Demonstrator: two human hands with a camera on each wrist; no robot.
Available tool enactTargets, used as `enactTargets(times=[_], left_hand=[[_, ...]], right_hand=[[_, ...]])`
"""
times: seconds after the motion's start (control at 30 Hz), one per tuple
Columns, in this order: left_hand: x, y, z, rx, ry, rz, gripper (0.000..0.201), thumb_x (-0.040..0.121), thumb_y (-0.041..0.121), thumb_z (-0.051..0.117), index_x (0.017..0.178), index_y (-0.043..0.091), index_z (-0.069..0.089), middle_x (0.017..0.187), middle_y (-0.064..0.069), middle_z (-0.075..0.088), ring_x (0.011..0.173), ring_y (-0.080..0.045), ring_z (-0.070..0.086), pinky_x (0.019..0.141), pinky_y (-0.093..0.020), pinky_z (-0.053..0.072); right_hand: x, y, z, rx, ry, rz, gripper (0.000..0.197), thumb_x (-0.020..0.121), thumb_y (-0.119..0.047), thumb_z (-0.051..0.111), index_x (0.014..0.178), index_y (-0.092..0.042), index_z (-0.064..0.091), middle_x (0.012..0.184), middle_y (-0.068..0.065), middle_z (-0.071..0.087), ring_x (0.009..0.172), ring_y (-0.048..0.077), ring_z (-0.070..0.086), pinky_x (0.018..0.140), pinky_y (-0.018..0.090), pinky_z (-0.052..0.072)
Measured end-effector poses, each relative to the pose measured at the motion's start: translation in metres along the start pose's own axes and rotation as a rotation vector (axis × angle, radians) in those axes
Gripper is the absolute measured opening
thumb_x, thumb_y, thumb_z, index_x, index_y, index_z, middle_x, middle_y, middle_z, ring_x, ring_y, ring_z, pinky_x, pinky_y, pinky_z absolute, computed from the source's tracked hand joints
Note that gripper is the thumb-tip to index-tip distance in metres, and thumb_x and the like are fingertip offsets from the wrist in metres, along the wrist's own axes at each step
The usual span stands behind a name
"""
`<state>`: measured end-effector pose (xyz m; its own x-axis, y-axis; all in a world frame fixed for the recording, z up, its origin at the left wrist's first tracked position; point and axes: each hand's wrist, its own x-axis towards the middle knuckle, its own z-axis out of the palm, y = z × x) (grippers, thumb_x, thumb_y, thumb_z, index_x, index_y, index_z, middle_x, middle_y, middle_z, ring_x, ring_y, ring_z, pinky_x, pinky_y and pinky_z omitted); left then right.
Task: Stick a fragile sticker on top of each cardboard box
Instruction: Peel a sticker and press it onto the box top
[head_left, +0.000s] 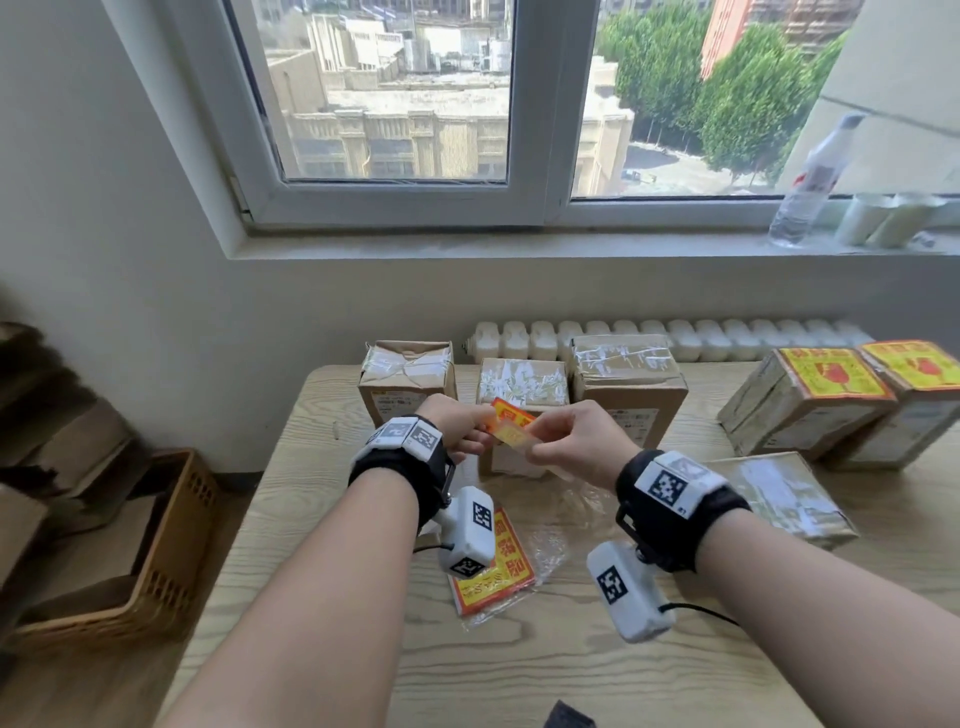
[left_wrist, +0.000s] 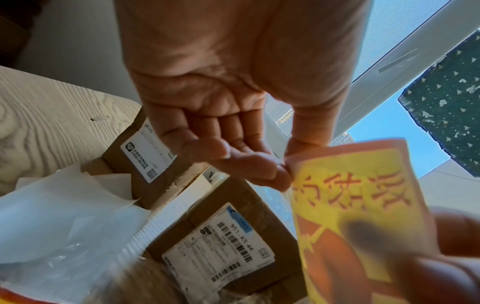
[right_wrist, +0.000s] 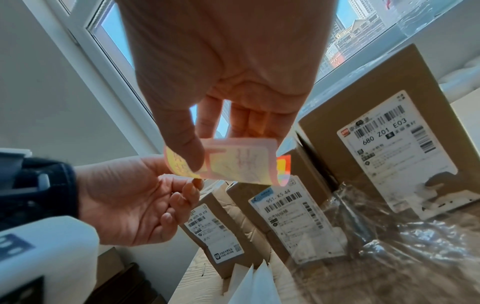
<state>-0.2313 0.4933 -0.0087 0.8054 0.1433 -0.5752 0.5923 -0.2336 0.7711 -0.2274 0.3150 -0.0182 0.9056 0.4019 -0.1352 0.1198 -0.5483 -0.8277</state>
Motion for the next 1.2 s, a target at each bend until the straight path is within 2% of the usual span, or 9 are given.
enactTargets(times=[0.2, 0.33, 0.4, 0.5, 0.7, 0.83, 0.93, 1.03, 1.2], left_hand=[[-0.006, 0.005, 0.02, -0.076, 0.026, 0.09, 0.011, 0.083, 0.007, 0.065, 0.073, 0.011, 0.062, 0.053, 0.0, 0.059, 0.043, -0.009, 0.054, 0.039, -0.016, 0.041], [-0.018, 0.012, 0.038, -0.157, 0.035, 0.138, 0.005, 0.084, 0.006, 0.069, 0.084, 0.008, 0.065, 0.081, -0.013, 0.068, 0.063, -0.018, 0.062, 0.053, -0.024, 0.052], [-0.026, 0.017, 0.049, -0.201, 0.043, 0.162, 0.005, 0.085, 0.005, 0.069, 0.084, 0.008, 0.064, 0.067, -0.006, 0.068, 0.051, -0.011, 0.061, 0.051, -0.021, 0.052], [-0.039, 0.023, 0.071, -0.218, 0.014, 0.178, 0.006, 0.086, 0.004, 0.067, 0.083, 0.01, 0.065, 0.055, 0.003, 0.067, 0.043, -0.004, 0.061, 0.053, -0.018, 0.052], [-0.052, 0.026, 0.125, -0.199, 0.062, 0.227, 0.026, 0.081, 0.002, 0.072, 0.101, 0.007, 0.057, 0.088, -0.01, 0.068, 0.072, -0.019, 0.068, 0.071, -0.032, 0.057], [-0.059, 0.031, 0.164, -0.13, 0.026, 0.287, 0.022, 0.084, -0.007, 0.065, 0.076, 0.01, 0.053, 0.077, -0.011, 0.059, 0.061, -0.02, 0.062, 0.049, -0.026, 0.055], [-0.064, 0.033, 0.19, -0.054, -0.006, 0.297, 0.015, 0.082, -0.003, 0.069, 0.086, 0.011, 0.068, 0.081, -0.007, 0.066, 0.065, -0.016, 0.064, 0.062, -0.026, 0.057], [-0.064, 0.032, 0.212, -0.029, 0.009, 0.307, 0.025, 0.076, 0.001, 0.076, 0.099, 0.011, 0.073, 0.089, -0.01, 0.07, 0.071, -0.017, 0.068, 0.074, -0.031, 0.059], [-0.06, 0.03, 0.24, 0.042, 0.1, 0.292, 0.032, 0.066, 0.004, 0.084, 0.093, 0.016, 0.073, 0.09, -0.011, 0.072, 0.081, -0.023, 0.071, 0.079, -0.04, 0.06]], right_hand=[[-0.024, 0.008, -0.023, 0.01, 0.032, -0.048, 0.006, 0.077, -0.028, 0.076, 0.08, -0.023, 0.077, 0.082, -0.008, 0.071, 0.077, 0.006, 0.064, 0.069, 0.024, 0.052], [-0.033, 0.023, -0.053, -0.074, 0.241, -0.031, 0.005, 0.078, -0.03, 0.072, 0.074, -0.033, 0.072, 0.103, -0.007, 0.06, 0.097, 0.008, 0.056, 0.083, 0.026, 0.048], [-0.037, 0.031, -0.07, 0.033, 0.266, -0.012, 0.012, 0.077, -0.021, 0.072, 0.072, -0.033, 0.072, 0.103, -0.004, 0.066, 0.096, 0.01, 0.062, 0.087, 0.031, 0.053], [-0.049, 0.042, -0.095, 0.122, 0.253, 0.046, 0.028, 0.079, -0.003, 0.067, 0.073, -0.03, 0.072, 0.092, 0.0, 0.071, 0.079, 0.014, 0.066, 0.071, 0.027, 0.054], [-0.071, 0.077, -0.126, 0.176, 0.311, 0.114, 0.035, 0.078, 0.004, 0.064, 0.076, -0.03, 0.07, 0.084, 0.004, 0.071, 0.078, 0.021, 0.068, 0.071, 0.033, 0.058], [-0.09, 0.097, -0.149, 0.198, 0.297, 0.134, 0.036, 0.079, 0.011, 0.061, 0.094, -0.02, 0.071, 0.079, 0.003, 0.068, 0.071, 0.017, 0.063, 0.073, 0.035, 0.058], [-0.101, 0.113, -0.165, 0.161, 0.307, 0.15, 0.042, 0.077, 0.014, 0.06, 0.102, -0.017, 0.071, 0.078, -0.002, 0.064, 0.068, 0.014, 0.059, 0.069, 0.032, 0.056], [-0.109, 0.129, -0.18, 0.097, 0.295, 0.157, 0.045, 0.075, 0.012, 0.064, 0.102, -0.022, 0.071, 0.089, -0.004, 0.064, 0.072, 0.012, 0.06, 0.068, 0.029, 0.056], [-0.117, 0.149, -0.189, 0.016, 0.26, 0.178, 0.043, 0.075, 0.007, 0.068, 0.106, -0.023, 0.07, 0.093, -0.001, 0.066, 0.08, 0.012, 0.064, 0.064, 0.024, 0.054]])
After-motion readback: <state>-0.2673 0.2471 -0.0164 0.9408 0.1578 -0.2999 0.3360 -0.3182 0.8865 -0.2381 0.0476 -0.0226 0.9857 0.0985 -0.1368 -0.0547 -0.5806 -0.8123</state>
